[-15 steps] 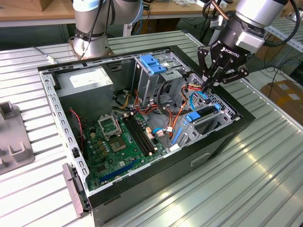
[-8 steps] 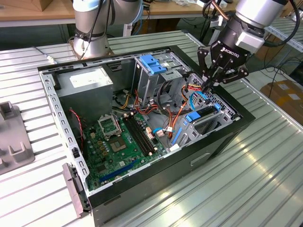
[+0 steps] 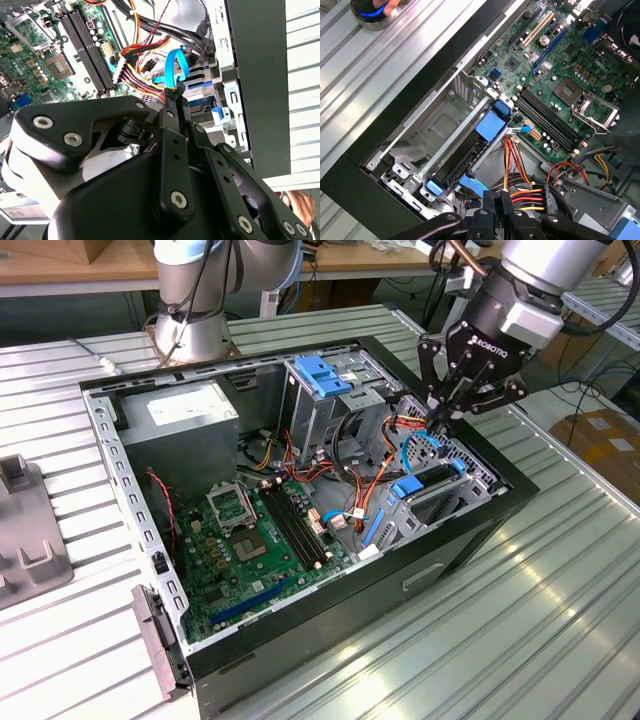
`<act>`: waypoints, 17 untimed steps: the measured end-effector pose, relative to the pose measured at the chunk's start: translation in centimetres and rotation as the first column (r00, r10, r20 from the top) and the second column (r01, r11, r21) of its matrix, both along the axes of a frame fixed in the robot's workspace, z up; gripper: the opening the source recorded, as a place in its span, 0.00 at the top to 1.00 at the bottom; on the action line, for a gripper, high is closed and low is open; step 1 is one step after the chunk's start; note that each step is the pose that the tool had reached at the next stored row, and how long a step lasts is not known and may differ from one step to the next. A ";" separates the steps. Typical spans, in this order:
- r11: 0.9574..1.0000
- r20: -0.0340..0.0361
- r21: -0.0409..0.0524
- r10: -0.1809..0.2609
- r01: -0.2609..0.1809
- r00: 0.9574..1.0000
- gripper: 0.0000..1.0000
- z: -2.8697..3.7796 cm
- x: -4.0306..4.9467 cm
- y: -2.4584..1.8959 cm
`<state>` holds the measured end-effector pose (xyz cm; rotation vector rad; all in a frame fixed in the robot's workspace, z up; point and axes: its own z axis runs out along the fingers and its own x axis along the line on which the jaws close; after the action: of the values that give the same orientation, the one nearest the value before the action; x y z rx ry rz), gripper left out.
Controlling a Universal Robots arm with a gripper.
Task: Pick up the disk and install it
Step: 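Insert the first disk wire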
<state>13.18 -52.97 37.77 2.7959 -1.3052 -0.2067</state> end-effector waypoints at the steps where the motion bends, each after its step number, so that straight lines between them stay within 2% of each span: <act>1: 1.000 0.000 0.002 0.000 0.000 1.000 0.84 0.00 -0.03 -0.17; 3: 1.000 0.000 0.005 0.000 0.000 1.000 0.84 0.00 -0.07 -0.66; 4: 1.000 0.000 0.007 0.000 0.000 1.000 0.84 -0.01 -0.10 -1.05; 6: 1.000 0.000 0.009 0.000 0.000 1.000 0.84 0.00 -0.14 -1.46; 12: 1.000 0.000 0.019 0.000 0.000 1.000 0.84 0.00 -0.20 -1.61; 17: 1.000 0.001 0.025 0.000 0.000 1.000 0.84 0.00 -0.97 -1.66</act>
<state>12.21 -54.62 37.77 2.8170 -1.3118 -0.2237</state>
